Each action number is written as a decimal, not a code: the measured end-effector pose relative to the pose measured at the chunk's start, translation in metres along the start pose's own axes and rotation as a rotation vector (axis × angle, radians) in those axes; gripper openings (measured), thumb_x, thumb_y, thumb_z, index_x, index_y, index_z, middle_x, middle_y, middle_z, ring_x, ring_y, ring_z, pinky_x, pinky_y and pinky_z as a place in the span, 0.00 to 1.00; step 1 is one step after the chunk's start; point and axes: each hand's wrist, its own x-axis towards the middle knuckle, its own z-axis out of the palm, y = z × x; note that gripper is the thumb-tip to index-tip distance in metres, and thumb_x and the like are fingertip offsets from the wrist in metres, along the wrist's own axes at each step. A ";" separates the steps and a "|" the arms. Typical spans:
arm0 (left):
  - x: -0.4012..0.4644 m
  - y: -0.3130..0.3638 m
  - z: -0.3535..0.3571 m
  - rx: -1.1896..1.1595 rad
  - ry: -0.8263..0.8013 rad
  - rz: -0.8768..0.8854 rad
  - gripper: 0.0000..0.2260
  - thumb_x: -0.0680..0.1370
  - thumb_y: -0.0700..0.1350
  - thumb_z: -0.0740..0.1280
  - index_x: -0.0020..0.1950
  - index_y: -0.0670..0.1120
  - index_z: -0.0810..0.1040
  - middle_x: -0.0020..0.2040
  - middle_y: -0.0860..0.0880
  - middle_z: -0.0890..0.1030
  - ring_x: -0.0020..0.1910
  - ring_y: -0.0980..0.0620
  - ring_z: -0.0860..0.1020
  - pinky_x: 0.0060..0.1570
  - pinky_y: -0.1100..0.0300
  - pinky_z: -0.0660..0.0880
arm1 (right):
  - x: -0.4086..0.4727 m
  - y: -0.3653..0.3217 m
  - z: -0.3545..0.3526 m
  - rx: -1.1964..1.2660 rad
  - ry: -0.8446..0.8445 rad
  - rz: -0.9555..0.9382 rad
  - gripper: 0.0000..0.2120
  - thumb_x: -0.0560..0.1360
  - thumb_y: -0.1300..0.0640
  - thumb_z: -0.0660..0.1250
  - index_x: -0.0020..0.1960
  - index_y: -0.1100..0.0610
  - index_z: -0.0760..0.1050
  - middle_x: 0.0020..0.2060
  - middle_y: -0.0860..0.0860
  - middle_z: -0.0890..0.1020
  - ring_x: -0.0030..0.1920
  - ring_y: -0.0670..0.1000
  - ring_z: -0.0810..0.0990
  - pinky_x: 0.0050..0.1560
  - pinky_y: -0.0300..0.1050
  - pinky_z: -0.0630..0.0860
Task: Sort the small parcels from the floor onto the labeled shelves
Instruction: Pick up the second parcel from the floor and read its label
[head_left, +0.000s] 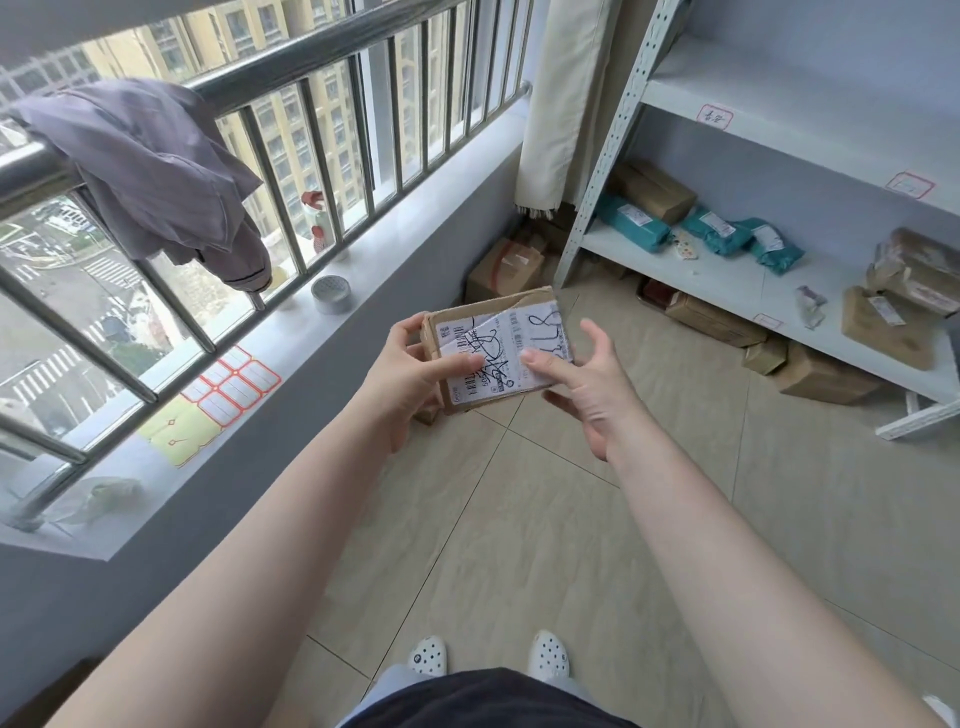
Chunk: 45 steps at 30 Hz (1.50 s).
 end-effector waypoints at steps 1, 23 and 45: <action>0.001 0.002 -0.002 0.029 -0.025 0.009 0.41 0.63 0.39 0.80 0.73 0.51 0.67 0.59 0.46 0.83 0.49 0.49 0.85 0.44 0.53 0.82 | 0.000 -0.002 -0.003 -0.071 -0.004 -0.049 0.51 0.61 0.54 0.81 0.77 0.47 0.56 0.68 0.56 0.73 0.65 0.53 0.76 0.65 0.52 0.74; -0.012 -0.019 0.008 0.233 -0.071 -0.057 0.60 0.56 0.62 0.81 0.81 0.52 0.53 0.68 0.45 0.78 0.63 0.45 0.80 0.65 0.42 0.73 | -0.014 0.020 0.003 0.040 -0.077 0.005 0.29 0.73 0.54 0.73 0.71 0.50 0.69 0.44 0.50 0.86 0.35 0.46 0.86 0.32 0.39 0.79; -0.009 -0.064 0.072 0.144 -0.316 -0.145 0.28 0.72 0.36 0.74 0.71 0.47 0.73 0.55 0.45 0.85 0.43 0.51 0.86 0.42 0.57 0.83 | -0.047 0.078 -0.070 0.169 0.067 0.014 0.36 0.68 0.62 0.77 0.72 0.50 0.68 0.60 0.56 0.83 0.59 0.56 0.83 0.50 0.48 0.82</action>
